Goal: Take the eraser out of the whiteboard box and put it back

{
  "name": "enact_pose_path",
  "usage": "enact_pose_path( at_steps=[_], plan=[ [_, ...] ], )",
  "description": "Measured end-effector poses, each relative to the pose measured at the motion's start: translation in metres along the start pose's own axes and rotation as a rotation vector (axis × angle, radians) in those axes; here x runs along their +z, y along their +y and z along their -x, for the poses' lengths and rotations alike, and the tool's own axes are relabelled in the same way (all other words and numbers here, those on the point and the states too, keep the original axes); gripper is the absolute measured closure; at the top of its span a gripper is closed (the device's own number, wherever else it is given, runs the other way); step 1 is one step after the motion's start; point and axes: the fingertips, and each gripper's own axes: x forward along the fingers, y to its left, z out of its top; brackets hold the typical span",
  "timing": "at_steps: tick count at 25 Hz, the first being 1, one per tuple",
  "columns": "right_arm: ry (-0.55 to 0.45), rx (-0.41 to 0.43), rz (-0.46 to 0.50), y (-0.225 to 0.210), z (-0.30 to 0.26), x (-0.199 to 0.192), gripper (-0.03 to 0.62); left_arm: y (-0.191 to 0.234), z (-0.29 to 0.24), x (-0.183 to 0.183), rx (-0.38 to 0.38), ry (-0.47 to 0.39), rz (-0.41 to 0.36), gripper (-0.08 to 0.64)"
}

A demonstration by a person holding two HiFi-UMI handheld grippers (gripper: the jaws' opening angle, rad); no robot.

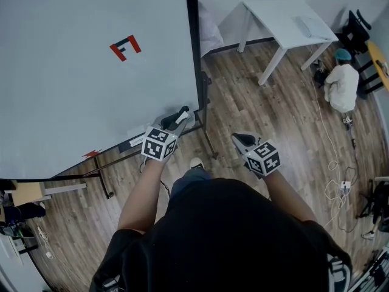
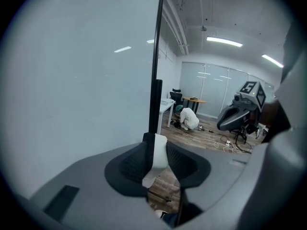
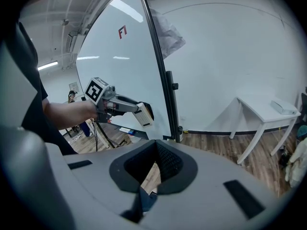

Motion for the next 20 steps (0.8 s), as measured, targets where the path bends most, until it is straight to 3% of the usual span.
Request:
enact_pose_path(
  at_steps=[20],
  plan=[
    [0.045,-0.011,-0.037,-0.012,-0.022,-0.008,0.597,0.015,-0.038,-0.03,-0.051,0.062,0.038,0.42]
  ],
)
